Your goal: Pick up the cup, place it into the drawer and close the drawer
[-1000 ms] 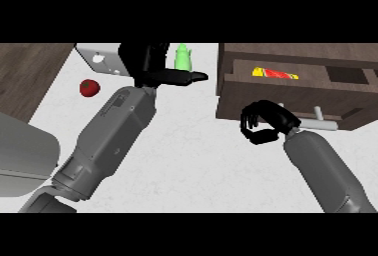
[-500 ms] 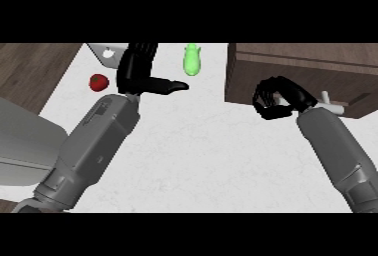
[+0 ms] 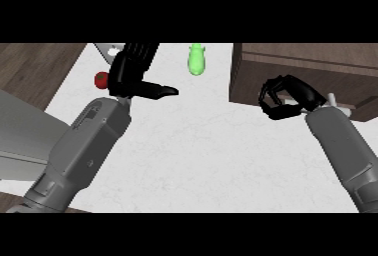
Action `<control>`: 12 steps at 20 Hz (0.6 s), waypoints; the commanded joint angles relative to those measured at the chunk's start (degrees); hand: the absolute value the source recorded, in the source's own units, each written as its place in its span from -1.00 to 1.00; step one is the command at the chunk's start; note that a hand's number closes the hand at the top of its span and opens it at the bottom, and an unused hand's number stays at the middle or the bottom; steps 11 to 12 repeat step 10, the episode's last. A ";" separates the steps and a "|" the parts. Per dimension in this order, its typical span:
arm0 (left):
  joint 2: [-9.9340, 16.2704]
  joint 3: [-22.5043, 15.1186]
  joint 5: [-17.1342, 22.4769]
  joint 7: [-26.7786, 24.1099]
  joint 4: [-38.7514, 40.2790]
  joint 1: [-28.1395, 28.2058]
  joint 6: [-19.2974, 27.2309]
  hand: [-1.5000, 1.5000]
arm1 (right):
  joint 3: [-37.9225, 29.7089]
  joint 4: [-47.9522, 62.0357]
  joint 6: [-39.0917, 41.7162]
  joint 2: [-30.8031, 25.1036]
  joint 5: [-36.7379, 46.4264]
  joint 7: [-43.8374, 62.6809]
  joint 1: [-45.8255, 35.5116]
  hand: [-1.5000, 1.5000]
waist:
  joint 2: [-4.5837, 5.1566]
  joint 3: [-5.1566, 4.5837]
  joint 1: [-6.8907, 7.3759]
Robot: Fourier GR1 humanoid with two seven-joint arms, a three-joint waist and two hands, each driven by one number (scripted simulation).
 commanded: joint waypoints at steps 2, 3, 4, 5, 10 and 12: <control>0.19 -0.20 0.30 0.37 -0.63 0.87 -1.43 -1.00 | -4.78 1.63 -4.77 -6.70 -0.17 4.40 -10.29 1.00 | 1.25 -0.70 2.00; 0.70 0.01 0.43 0.75 -0.66 0.90 -1.44 -1.00 | -5.31 1.44 -3.78 -7.44 -0.86 4.65 -10.29 1.00 | 1.12 -0.71 2.11; 0.10 -0.27 0.40 0.54 -0.93 0.96 -1.67 -1.00 | -5.37 1.18 -3.08 -7.04 -1.34 4.77 -10.34 1.00 | 1.30 -0.71 2.52; 0.58 -0.30 0.53 0.58 -1.34 1.34 -2.52 -1.00 | -5.72 0.88 -3.24 -7.30 -1.74 4.33 -9.55 1.00 | 1.19 -0.69 2.73; 0.39 -0.13 0.76 0.65 -2.09 1.71 -2.23 -1.00 | -5.72 -0.10 -1.35 -8.24 -2.45 4.78 -8.66 1.00 | 1.07 -0.68 2.99; 0.39 -0.13 0.76 0.65 -2.09 1.71 -2.23 -1.00 | -5.72 -0.10 -1.35 -8.24 -2.45 4.78 -8.66 1.00 | 1.07 -0.68 2.99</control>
